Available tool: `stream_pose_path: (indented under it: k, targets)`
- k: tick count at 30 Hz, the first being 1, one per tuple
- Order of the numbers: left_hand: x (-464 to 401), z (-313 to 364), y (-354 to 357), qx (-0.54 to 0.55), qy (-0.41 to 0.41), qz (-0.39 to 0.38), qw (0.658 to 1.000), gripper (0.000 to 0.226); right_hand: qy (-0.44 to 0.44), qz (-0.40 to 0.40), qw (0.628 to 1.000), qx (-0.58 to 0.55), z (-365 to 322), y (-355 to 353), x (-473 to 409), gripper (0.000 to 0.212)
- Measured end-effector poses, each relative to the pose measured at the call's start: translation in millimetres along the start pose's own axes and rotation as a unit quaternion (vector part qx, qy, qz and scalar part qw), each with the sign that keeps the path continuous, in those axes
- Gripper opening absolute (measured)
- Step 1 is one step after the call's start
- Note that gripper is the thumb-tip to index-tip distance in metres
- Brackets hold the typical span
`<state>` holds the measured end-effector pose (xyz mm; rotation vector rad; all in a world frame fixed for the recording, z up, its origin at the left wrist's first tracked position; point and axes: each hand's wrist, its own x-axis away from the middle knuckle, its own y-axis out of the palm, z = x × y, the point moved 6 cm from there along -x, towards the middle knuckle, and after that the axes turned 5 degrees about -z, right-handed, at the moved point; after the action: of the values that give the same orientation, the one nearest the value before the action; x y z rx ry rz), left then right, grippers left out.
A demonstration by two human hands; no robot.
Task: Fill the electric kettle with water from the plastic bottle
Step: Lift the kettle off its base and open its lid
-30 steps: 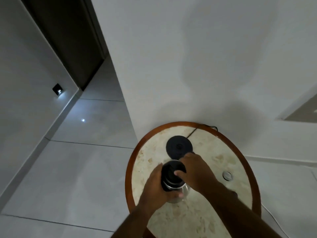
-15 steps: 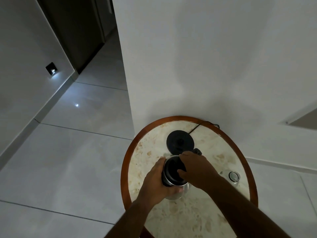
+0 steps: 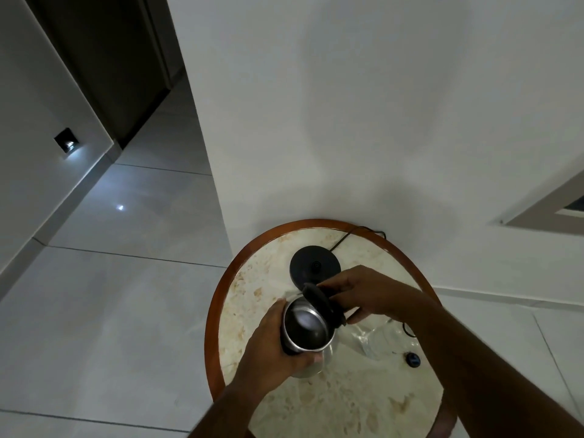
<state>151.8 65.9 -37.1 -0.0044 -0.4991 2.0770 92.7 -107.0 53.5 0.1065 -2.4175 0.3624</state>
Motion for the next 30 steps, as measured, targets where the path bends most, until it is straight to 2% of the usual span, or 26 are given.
stream_pose_path:
  k: [5, 9, 12, 15, 18, 20, 26, 30]
  targets:
    - [1.6, 3.0, -0.8, -0.014, 0.002, 0.004, 1.000, 0.094, 0.021, -0.013, 0.989, -0.143, 14.6, -19.0, 1.8, 0.029]
    - [0.4, 3.9, 0.3, -0.010, -0.008, -0.007, 1.000, 0.096, 0.049, -0.022, 0.984, -0.167, 20.7, -22.2, -2.4, 0.027]
    - [0.5, 8.5, -0.8, -0.026, -0.020, -0.016, 0.999, 0.099, 0.031, 0.036, 0.989, -0.141, 8.4, -29.0, 6.6, 0.020]
    - [-7.5, 19.8, -2.6, -0.067, -0.014, -0.050, 0.996, 0.114, 0.002, 0.100, 0.993, -0.067, -8.5, -28.2, 23.2, 0.044]
    - [-18.2, 26.7, -5.9, -0.111, -0.007, -0.100, 0.989, 0.113, -0.051, 0.091, 0.989, 0.109, -29.2, -11.2, 31.1, 0.039]
    - [-18.8, 23.9, -8.8, -0.119, -0.009, -0.099, 0.988, 0.109, -0.068, 0.096, 0.976, 0.186, -37.9, -8.5, 30.3, 0.033]
    - [9.7, 12.3, 5.5, -0.055, 0.003, -0.043, 0.998, 0.103, -0.055, 0.043, 0.976, 0.206, -42.9, -18.4, 25.1, 0.037]
    - [13.6, 12.9, 5.5, -0.018, 0.003, 0.003, 1.000, 0.088, -0.061, 0.011, 0.967, 0.248, -51.2, -18.2, 17.6, 0.040]
